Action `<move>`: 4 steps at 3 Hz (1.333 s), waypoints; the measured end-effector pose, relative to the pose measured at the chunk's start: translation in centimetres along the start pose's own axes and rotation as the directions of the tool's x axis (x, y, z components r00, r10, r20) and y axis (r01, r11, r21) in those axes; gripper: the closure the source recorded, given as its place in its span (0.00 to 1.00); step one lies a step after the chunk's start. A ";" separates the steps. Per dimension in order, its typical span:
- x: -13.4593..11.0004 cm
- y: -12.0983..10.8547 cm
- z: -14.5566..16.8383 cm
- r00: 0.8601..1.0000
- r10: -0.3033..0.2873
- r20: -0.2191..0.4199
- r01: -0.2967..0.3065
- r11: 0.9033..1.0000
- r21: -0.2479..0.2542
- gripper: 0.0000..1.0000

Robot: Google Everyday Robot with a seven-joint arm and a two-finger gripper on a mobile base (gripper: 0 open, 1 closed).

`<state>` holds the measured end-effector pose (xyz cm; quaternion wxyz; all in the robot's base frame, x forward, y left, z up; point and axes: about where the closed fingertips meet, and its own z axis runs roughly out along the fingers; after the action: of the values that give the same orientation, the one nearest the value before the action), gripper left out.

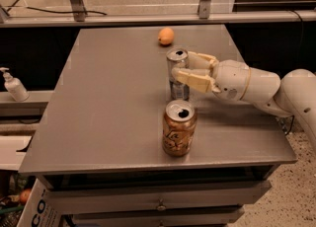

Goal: Place redbull can upright

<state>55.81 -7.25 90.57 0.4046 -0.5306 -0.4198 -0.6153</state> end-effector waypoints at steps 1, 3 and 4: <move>-0.3 -0.1 -0.7 1.000 0.002 0.007 -0.002 1.000 -0.016 0.82; 0.1 -0.1 -1.9 1.000 -0.008 0.013 0.008 0.999 -0.046 0.36; 0.2 0.0 -2.3 1.000 -0.012 0.016 0.013 0.998 -0.057 0.12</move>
Offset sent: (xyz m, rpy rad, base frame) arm -0.0078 -0.0260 -0.0039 -0.0344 -0.0679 -0.0706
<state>55.07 -9.43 90.56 0.3821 -0.5442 -0.4087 -0.6251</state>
